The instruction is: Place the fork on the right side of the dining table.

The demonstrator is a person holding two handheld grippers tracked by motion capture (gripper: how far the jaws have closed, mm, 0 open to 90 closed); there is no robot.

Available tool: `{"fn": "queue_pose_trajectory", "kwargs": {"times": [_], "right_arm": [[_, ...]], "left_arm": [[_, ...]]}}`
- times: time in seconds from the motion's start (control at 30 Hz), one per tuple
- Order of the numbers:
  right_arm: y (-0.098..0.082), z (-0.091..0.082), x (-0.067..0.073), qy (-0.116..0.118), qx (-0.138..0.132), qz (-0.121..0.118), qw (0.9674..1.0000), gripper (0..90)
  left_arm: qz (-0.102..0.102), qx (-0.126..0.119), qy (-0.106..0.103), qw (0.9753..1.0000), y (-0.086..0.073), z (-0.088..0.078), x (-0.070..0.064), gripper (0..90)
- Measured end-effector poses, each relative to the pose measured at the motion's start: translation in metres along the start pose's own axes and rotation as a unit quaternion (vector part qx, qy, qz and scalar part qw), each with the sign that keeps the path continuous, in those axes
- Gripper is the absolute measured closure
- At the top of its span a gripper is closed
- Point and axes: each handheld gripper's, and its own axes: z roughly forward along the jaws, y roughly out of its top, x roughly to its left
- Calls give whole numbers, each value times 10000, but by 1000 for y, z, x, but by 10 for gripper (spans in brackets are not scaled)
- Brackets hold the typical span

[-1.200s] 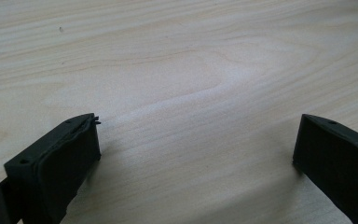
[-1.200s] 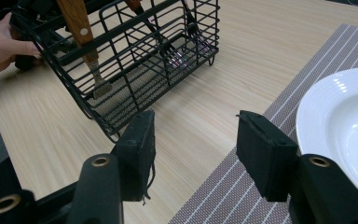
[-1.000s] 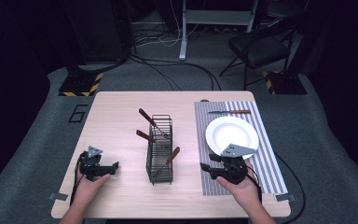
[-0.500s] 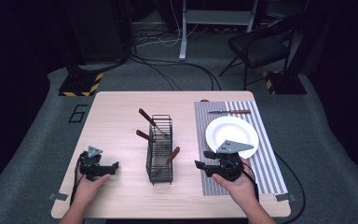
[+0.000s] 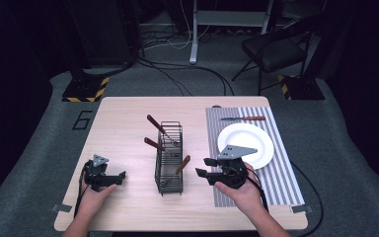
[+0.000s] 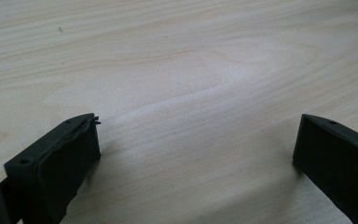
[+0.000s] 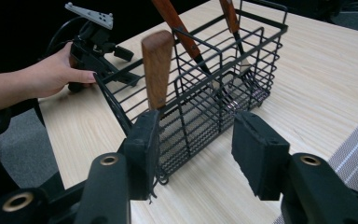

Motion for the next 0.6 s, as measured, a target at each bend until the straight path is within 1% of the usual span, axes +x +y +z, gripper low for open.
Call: {"fn": "queue_pose_trajectory", "kwargs": {"times": [0.07,0.2,0.3,0.6], "right_arm": [[3,2,2,38,-11,-62,10000,546],[6,4,3,89,-29,-67,9999,560],[10,8,5,188,-23,-77,9998,574],[18,13,10,308,-45,-126,9994,594]], "left_arm": [[3,0,-5,10000,0,0,0,3],[7,-5,-5,10000,0,0,0,3],[9,-5,-8,10000,0,0,0,3],[10,1,-14,10000,0,0,0,3]]}}
